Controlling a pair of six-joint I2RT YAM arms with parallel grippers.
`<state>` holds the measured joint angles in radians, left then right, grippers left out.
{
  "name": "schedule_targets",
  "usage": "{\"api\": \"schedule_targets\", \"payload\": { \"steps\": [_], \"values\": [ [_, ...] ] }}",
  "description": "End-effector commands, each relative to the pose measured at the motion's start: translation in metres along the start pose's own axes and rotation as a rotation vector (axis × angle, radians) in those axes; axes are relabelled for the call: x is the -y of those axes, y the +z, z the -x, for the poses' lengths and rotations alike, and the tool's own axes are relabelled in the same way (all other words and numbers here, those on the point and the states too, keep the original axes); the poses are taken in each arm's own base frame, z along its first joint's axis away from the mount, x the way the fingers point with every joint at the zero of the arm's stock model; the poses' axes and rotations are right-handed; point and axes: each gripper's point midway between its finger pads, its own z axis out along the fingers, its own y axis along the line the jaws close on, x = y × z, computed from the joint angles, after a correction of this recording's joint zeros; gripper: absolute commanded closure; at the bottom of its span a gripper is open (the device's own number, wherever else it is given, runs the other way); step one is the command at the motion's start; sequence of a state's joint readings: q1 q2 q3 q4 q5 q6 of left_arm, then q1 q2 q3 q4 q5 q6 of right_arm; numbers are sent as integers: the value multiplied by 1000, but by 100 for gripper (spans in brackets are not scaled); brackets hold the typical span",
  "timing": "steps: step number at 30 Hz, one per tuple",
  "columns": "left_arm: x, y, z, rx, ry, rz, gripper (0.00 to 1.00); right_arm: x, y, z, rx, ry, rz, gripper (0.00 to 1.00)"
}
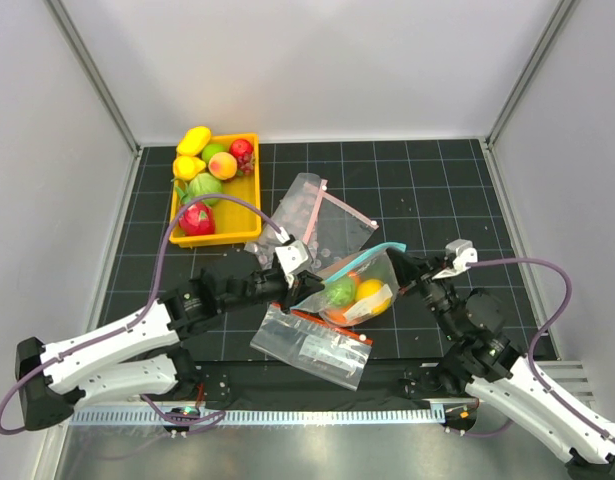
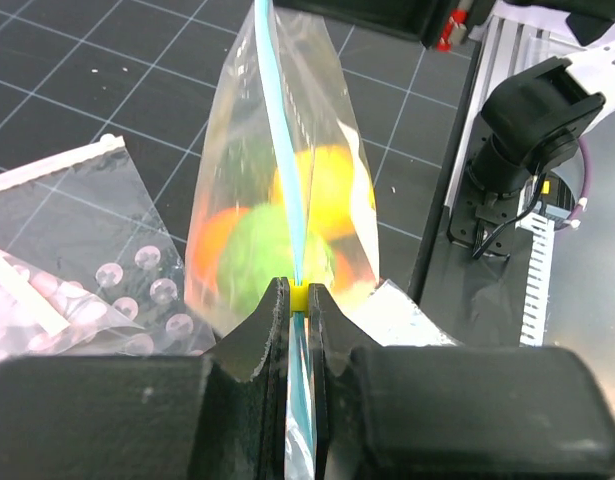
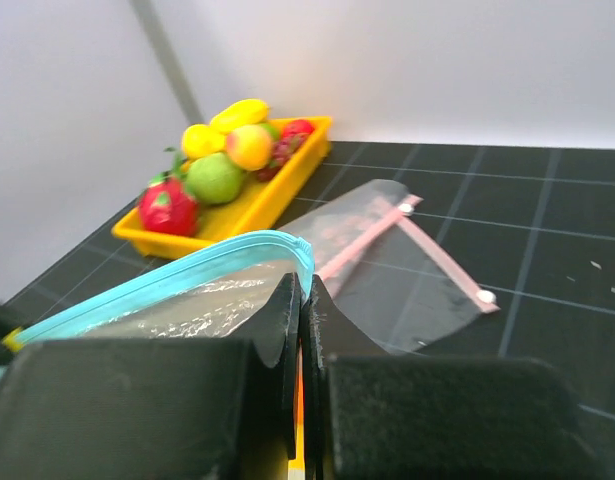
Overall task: Place the food in the zip-top bag and seal the zipper
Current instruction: Zip the zipper food storage bag at the center of the board.
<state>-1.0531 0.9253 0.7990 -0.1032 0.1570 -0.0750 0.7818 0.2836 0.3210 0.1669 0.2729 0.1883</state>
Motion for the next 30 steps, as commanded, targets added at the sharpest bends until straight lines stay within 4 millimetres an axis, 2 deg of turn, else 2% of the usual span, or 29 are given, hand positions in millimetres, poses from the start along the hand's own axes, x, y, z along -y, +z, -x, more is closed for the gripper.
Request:
{"api": "schedule_targets", "payload": {
  "steps": [1,13,19,30],
  "values": [
    [2,-1,-12,-49,-21,-8,100,55,-10,25,110,11,-311,99],
    [-8,15,-38,-174,-43,32,100,109,-39,24,143,20,-640,99],
    [-15,20,-51,-238,-49,68,100,115,-46,26,155,19,-681,99],
    [-29,11,-52,-234,-46,156,100,120,-52,28,167,25,-713,99]
  ]
}}
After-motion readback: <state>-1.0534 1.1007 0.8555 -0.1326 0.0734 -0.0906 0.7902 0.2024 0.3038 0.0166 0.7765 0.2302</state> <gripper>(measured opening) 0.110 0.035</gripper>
